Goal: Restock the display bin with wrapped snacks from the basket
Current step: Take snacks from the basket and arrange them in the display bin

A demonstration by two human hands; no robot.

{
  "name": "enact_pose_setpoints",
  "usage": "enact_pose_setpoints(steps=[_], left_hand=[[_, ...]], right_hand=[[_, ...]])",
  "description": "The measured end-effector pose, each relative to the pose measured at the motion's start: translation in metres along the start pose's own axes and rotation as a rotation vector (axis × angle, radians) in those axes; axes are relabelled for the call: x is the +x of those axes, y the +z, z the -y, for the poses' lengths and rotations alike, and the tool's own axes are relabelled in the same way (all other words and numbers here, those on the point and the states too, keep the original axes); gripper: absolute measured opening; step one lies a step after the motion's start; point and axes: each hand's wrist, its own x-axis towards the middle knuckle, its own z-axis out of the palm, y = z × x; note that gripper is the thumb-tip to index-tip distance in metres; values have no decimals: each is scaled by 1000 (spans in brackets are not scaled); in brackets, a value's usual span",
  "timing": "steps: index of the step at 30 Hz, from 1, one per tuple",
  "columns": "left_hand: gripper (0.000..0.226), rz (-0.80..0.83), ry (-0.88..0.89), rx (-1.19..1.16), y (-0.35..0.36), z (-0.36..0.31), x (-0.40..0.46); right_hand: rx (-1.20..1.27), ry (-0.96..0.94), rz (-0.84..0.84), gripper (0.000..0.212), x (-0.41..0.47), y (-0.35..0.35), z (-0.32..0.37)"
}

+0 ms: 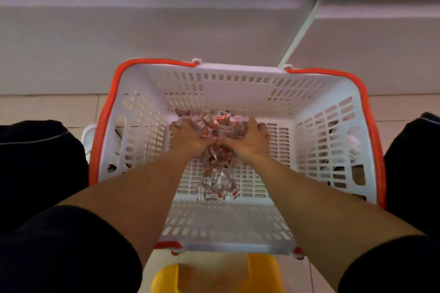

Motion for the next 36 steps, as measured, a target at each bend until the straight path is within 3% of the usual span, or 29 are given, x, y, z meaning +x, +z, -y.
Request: enact_pose_setpoints(steps=[2, 4, 8, 10, 14, 17, 20, 23, 26, 29, 33, 36], left_hand=[[58, -39, 54, -234, 5, 2, -1], [42, -67, 78, -297, 6, 3, -6], [6, 12, -3, -480, 7, 5, -13], [14, 22, -52, -562, 8, 7, -15], [25, -51, -60, -605, 11, 9, -22], [29, -161, -4, -562, 9, 7, -30], [34, -159, 96, -508, 3, 6, -39], [56, -181, 69, -422, -3, 6, -44], [79, -57, -21, -606, -9, 5, -45], [60, 30, -75, -542, -11, 12, -47], [31, 144, -180, -761, -13, 16, -48], [21, 229, -205, -820, -16, 13, -49]], right_hand=[[-36, -65, 4, 122, -7, 17, 16], [69, -40, 28, 113, -9, 27, 28], [359, 25, 38, 47, -11, 26, 24], [341, 61, 88, 32, -12, 23, 16], [787, 286, 214, 55, -19, 16, 5], [953, 335, 276, 63, -22, 8, -1], [1000, 343, 262, 56, -22, -3, 1], [897, 296, 213, 36, -20, -10, 6], [885, 238, 175, 23, -18, -13, 10], [973, 199, 198, 25, -17, -16, 14], [1101, 173, 335, 18, -18, -21, 8], [1029, 160, 422, 23, -19, -24, 3]])
